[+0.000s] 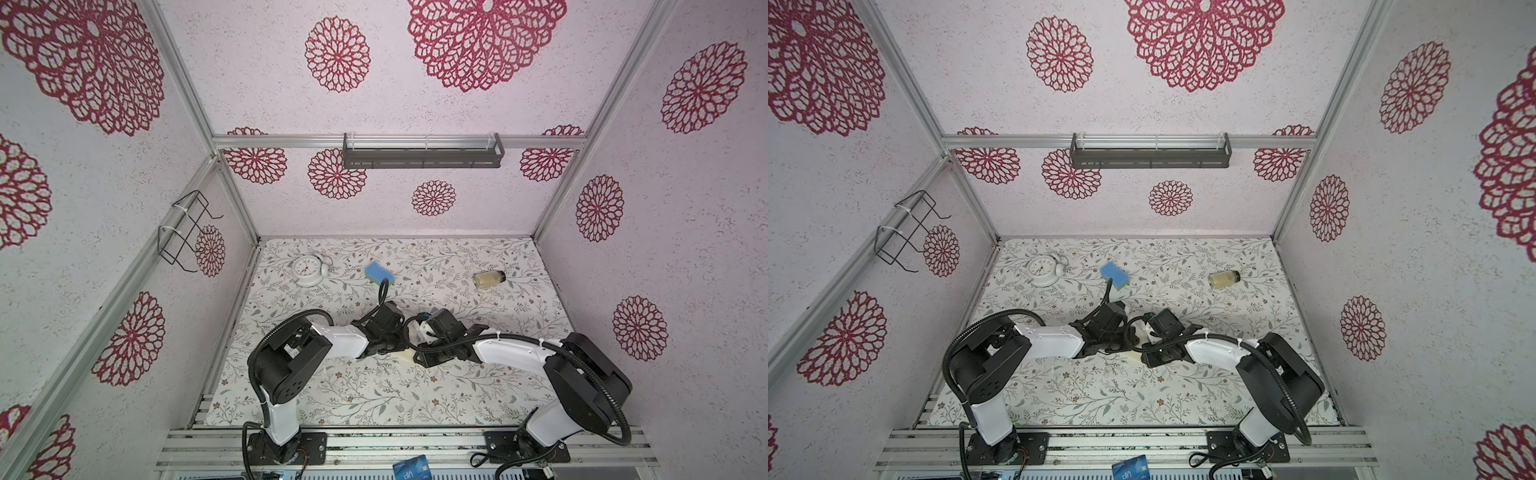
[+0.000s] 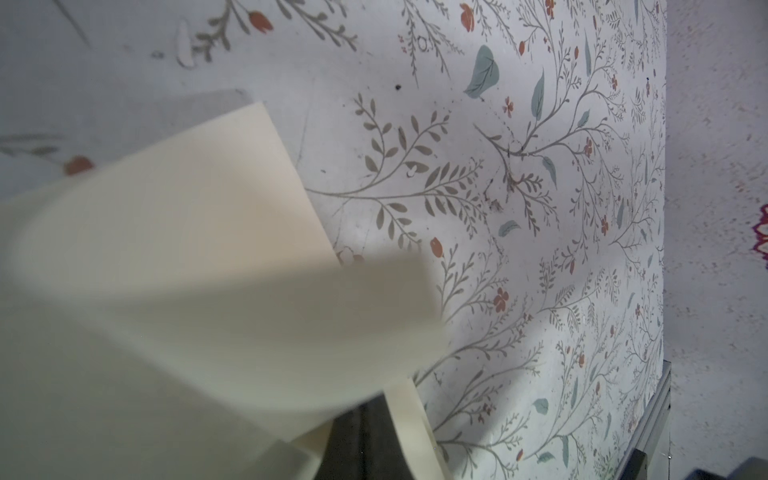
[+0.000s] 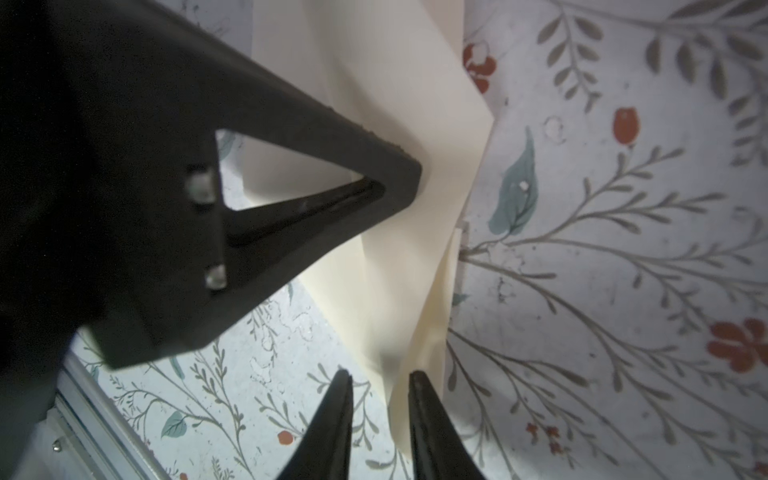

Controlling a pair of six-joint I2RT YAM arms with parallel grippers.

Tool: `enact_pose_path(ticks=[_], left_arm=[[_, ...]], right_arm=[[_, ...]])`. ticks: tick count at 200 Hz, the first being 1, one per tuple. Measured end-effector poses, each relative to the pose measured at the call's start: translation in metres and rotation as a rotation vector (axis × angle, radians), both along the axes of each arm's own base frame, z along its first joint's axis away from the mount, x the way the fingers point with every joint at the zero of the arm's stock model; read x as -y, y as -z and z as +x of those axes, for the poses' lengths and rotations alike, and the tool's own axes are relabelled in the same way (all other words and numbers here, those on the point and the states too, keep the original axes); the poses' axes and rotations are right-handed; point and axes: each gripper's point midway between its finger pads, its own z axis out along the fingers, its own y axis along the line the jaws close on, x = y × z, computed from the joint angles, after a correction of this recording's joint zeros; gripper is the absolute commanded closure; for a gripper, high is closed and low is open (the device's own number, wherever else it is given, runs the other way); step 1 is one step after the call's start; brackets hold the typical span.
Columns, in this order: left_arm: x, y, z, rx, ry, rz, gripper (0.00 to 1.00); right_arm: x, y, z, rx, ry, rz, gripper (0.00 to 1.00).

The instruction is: Fold a paper plane with a square sheet of paper (fold left side to right side)

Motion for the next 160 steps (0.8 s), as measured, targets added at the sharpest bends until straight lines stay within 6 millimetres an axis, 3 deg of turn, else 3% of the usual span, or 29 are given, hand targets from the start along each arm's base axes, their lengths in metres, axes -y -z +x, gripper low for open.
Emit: enact_pose_path(ticks=[30,57,160], left_arm=[[0.000,0.000,0.000,-0.001,-0.003,-0.002,1.00],[0.000,0.000,0.000,-0.001,-0.004,-0.005,1.00],[-0.005,-0.016,-0.008,0.040,0.061,0.011,1.00]], right_arm=[[0.003,0.004,0.001,0.003,0.001,-0.023,0.85],[0.004,0.005,0.002,0.012,-0.003,-0.031,1.00],[-0.004,0.009,0.003,-0.064,-0.062,0.019,1.00]])
